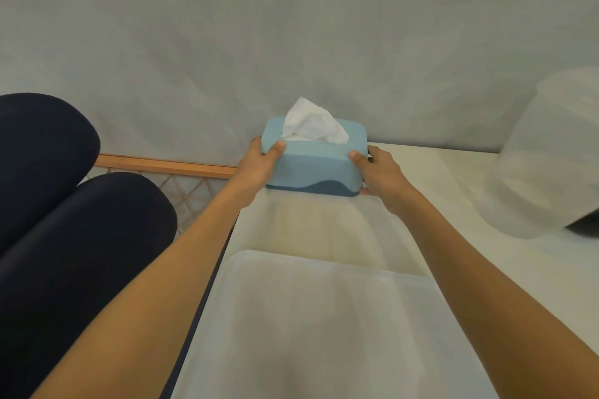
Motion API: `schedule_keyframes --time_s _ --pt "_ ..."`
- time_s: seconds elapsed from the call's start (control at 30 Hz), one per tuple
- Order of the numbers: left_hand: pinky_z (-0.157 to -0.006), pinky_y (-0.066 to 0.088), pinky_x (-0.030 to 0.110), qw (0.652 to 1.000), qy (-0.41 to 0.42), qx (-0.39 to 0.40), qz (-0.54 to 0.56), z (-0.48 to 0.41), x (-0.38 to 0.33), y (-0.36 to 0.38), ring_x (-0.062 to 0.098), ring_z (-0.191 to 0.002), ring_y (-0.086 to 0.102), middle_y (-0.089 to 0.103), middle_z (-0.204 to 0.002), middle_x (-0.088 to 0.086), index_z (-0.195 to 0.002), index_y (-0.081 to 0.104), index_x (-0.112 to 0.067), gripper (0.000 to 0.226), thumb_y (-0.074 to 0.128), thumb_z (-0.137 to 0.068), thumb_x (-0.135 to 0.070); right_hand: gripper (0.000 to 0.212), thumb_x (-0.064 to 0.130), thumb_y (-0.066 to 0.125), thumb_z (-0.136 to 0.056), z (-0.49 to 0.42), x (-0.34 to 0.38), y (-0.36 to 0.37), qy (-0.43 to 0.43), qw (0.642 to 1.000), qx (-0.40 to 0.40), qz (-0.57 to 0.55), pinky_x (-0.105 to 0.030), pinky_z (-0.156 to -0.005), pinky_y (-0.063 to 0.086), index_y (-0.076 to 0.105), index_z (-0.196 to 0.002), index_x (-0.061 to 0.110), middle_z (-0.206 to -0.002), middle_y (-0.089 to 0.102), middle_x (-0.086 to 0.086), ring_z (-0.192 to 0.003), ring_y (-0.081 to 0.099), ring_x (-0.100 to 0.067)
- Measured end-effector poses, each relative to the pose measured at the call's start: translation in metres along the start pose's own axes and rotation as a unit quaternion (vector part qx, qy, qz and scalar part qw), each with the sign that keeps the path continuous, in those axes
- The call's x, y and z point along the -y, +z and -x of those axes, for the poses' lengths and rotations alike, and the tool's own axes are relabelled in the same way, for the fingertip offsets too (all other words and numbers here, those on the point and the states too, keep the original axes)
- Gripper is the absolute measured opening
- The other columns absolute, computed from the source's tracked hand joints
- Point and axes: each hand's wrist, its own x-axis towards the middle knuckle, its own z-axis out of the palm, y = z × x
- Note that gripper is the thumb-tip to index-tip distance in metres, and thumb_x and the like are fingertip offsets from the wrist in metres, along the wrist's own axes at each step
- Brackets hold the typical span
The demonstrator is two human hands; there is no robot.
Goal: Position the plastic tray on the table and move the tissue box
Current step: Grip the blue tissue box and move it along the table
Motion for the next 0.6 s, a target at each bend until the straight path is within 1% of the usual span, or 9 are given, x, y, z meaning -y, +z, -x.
schedule_keyframes --time_s 0.2,0.27,0.4,0.6 --pt "-0.097 0.047 0.043 1.0 -0.004 0.003 -0.001 -0.02 -0.001 -0.002 0.022 -0.108 0.048 0.047 -0.12 0.0 -0.141 0.03 -0.02 0.055 0.04 -0.096 -0.049 0.052 0.043 0.049 -0.09 -0.018 0.009 0.006 0.0 1.0 0.003 -0.011 -0.051 -0.095 0.051 0.049 -0.134 0.017 -0.129 0.058 -0.009 -0.114 0.057 -0.031" --pt "-0.094 0.047 0.042 1.0 -0.01 0.001 0.002 -0.024 0.0 -0.001 0.023 -0.108 0.049 0.048 -0.121 0.002 -0.142 0.029 -0.021 0.055 0.04 -0.096 -0.049 0.05 0.043 0.048 -0.09 -0.022 0.01 0.007 0.003 1.0 0.002 -0.018 -0.051 -0.096 0.051 0.049 -0.133 0.016 -0.128 0.058 -0.01 -0.114 0.056 -0.031" --pt "-0.083 0.045 0.036 1.0 -0.007 -0.001 0.003 -0.028 0.001 0.0 0.022 -0.105 0.048 0.047 -0.12 0.002 -0.142 0.028 -0.02 0.056 0.039 -0.096 -0.049 0.05 0.042 0.048 -0.091 -0.025 0.012 0.008 0.008 1.0 0.002 -0.015 -0.051 -0.097 0.05 0.047 -0.133 0.016 -0.128 0.057 -0.01 -0.114 0.056 -0.031" --pt "-0.08 0.041 0.033 1.0 0.005 0.001 -0.001 -0.028 0.004 0.0 0.021 -0.104 0.048 0.046 -0.118 0.0 -0.143 0.027 -0.019 0.055 0.038 -0.097 -0.048 0.051 0.042 0.047 -0.092 -0.022 0.012 0.008 0.011 1.0 0.009 -0.015 -0.051 -0.098 0.049 0.044 -0.135 0.016 -0.13 0.056 -0.009 -0.116 0.055 -0.031"
